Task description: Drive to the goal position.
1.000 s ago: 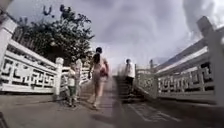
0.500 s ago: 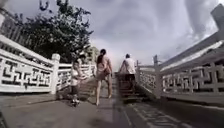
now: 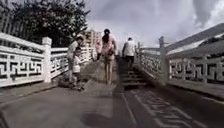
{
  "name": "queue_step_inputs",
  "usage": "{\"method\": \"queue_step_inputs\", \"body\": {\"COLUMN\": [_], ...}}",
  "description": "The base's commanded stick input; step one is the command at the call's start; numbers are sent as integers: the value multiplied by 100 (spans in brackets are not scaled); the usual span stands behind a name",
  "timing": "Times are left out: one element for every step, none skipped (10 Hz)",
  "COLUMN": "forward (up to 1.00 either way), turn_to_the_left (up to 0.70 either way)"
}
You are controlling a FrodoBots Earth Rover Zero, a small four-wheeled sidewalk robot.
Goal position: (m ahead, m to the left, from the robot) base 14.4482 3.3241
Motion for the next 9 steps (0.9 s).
{"method": "queue_step_inputs", "body": {"forward": [45,45,45,45,45,45,45,45,45], "turn_to_the_left": [0,0,0,0,17,27,27,16,0]}}
